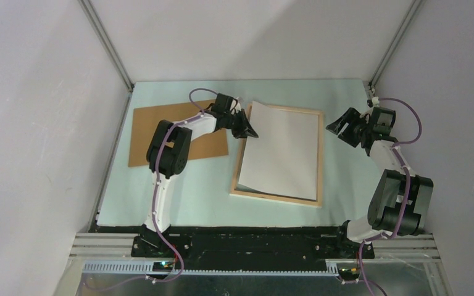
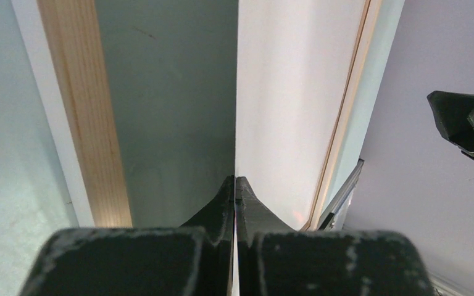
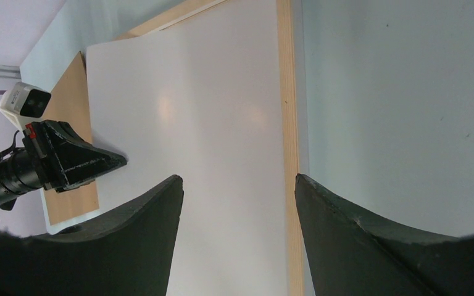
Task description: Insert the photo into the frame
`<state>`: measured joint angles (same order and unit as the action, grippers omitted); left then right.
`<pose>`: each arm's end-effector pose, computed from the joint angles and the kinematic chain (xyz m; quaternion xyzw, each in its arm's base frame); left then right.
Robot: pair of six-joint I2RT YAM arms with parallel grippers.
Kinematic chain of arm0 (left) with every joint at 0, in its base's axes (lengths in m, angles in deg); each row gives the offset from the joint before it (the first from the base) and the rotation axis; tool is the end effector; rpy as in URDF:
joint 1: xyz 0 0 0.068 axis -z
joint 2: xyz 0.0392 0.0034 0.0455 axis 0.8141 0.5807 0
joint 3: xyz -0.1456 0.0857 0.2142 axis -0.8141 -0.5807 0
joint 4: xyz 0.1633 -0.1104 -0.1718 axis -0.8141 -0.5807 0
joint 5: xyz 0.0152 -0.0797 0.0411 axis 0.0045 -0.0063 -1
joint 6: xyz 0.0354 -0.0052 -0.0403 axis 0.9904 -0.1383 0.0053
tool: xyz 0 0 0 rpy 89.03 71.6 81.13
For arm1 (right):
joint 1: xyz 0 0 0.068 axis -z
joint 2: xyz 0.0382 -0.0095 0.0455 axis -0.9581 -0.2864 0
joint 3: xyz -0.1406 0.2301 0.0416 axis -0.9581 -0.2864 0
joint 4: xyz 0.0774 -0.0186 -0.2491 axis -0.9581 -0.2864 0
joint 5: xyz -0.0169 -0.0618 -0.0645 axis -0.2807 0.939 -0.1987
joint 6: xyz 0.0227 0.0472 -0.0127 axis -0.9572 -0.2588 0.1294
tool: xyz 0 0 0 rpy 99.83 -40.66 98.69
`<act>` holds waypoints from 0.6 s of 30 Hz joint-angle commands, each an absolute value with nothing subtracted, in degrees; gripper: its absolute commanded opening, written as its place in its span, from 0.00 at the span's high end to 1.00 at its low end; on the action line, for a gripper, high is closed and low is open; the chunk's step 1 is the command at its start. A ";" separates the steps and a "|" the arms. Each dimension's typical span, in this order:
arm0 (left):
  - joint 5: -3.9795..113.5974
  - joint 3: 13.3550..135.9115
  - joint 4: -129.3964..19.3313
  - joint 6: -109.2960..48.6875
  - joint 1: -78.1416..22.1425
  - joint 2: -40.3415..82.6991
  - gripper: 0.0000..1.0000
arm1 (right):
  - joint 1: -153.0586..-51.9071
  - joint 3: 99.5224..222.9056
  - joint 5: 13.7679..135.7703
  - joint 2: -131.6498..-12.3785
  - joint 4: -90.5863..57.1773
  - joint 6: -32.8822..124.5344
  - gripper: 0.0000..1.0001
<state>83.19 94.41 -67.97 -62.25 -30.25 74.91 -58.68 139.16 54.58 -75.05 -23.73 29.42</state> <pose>0.4351 -0.2192 0.1418 -0.0374 0.8927 -0.4332 0.1186 0.3113 -0.0644 0.2382 0.1841 0.8598 0.2473 0.4070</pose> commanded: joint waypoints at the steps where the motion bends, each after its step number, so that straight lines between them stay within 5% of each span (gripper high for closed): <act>1: 83.78 98.57 -67.77 -61.15 -30.36 75.78 1.00 | -59.03 139.01 54.73 -75.59 -22.05 30.74 0.29; 18: 83.00 99.69 -70.01 -59.54 -29.94 76.29 0.95 | -59.03 138.99 54.61 -75.94 -22.06 30.86 0.29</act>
<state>83.13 97.20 -70.09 -61.09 -30.25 75.99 -58.68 139.16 54.55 -75.75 -23.60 29.96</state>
